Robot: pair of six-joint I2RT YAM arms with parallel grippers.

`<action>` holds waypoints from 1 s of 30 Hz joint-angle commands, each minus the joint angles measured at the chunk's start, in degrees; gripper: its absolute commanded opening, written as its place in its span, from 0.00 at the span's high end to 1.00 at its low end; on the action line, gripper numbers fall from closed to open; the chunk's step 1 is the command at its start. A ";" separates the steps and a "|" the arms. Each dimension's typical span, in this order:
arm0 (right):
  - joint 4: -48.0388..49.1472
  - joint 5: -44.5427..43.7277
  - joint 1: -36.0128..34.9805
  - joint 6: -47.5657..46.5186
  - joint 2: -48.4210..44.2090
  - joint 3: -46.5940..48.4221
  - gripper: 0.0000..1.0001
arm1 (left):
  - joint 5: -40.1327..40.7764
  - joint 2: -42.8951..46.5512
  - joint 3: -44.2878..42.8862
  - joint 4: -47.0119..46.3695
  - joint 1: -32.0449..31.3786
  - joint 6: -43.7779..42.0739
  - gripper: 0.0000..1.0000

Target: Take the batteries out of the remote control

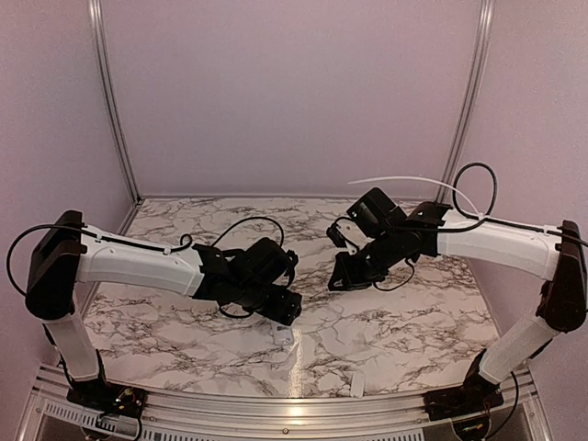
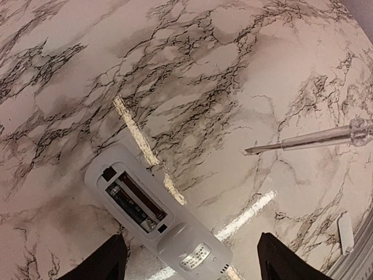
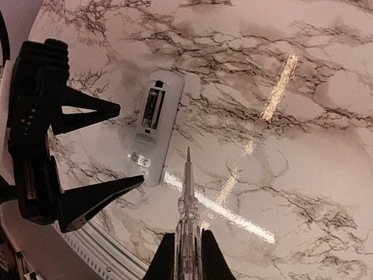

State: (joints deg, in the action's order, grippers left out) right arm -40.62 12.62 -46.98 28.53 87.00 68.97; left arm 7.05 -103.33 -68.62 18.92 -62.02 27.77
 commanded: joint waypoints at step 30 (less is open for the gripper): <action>4.54 2.29 2.38 15.35 -3.71 -3.14 1.00 | 2.73 -2.32 12.60 -10.37 -3.99 0.63 0.63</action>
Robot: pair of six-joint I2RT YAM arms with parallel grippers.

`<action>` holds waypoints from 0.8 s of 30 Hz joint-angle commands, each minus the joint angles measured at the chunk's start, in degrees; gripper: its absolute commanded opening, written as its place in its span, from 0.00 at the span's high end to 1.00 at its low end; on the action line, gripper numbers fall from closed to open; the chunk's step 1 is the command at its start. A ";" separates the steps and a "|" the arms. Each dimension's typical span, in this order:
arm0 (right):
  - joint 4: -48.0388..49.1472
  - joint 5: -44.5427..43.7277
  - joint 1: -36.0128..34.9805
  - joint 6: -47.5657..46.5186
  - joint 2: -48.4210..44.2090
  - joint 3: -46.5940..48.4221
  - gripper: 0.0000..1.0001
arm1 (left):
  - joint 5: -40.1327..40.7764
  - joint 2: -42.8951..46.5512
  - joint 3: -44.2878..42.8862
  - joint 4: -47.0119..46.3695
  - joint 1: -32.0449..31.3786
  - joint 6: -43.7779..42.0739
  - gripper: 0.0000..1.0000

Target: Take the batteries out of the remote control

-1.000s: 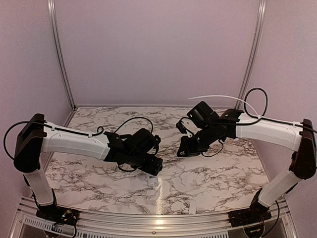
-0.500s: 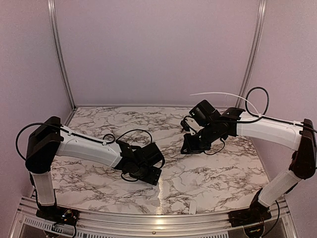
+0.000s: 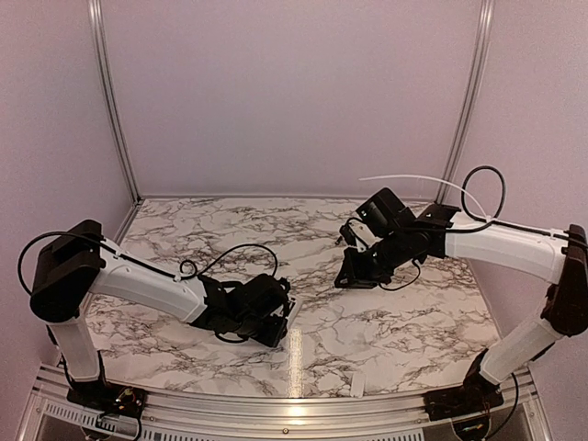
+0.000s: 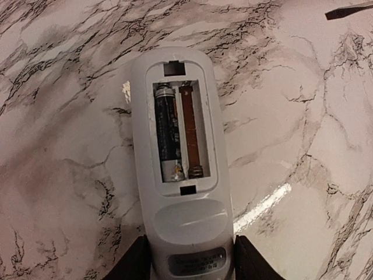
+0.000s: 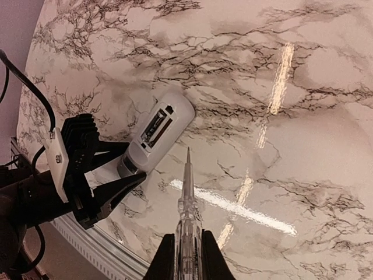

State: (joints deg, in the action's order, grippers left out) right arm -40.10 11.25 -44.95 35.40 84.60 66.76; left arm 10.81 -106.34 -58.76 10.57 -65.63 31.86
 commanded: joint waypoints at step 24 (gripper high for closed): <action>13.70 -0.04 0.83 25.79 1.07 -5.89 1.00 | 2.01 -8.43 -12.12 -1.57 -0.22 -4.29 0.63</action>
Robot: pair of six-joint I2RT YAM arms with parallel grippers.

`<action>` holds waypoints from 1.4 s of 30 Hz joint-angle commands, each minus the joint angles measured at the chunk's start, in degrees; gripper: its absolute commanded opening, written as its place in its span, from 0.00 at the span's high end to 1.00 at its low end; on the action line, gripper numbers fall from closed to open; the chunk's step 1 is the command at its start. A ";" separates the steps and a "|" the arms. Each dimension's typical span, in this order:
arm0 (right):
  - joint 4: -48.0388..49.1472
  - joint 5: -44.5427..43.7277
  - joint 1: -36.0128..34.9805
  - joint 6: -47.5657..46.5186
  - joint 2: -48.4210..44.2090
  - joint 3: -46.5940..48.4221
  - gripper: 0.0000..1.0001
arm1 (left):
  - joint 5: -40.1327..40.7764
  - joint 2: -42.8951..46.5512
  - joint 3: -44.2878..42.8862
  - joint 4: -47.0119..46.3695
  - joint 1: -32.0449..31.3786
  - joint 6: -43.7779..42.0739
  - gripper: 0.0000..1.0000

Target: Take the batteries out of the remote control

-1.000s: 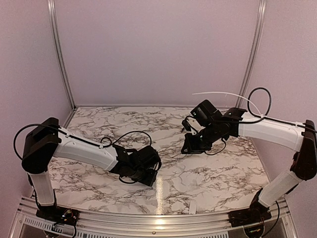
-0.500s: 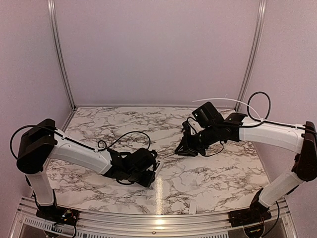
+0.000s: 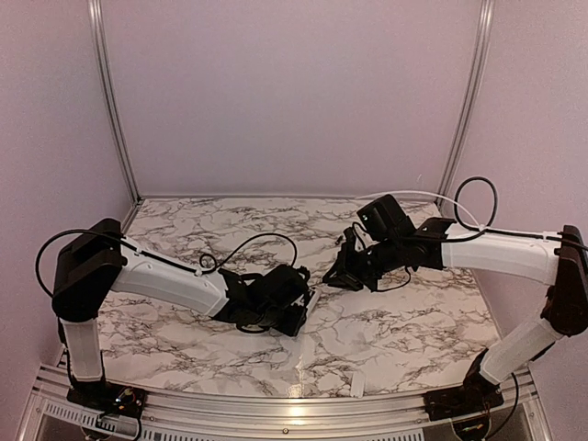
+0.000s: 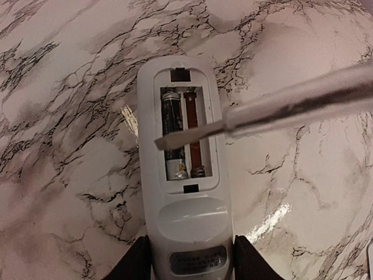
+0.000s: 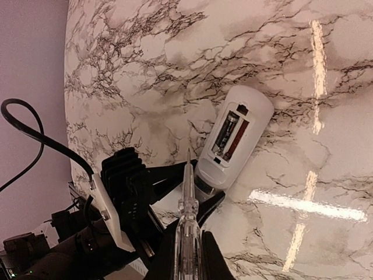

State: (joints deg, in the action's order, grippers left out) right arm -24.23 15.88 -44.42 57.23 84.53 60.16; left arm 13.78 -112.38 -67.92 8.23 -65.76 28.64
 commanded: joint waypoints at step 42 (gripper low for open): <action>1.18 -7.00 2.67 1.48 1.67 -5.23 1.00 | -4.99 -6.53 -6.37 3.08 0.81 0.87 0.63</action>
State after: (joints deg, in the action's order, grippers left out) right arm -24.88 9.98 -42.50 56.99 87.24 55.99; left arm 9.93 -116.68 -73.58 9.98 -65.04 29.58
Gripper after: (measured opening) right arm 0.105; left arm 0.435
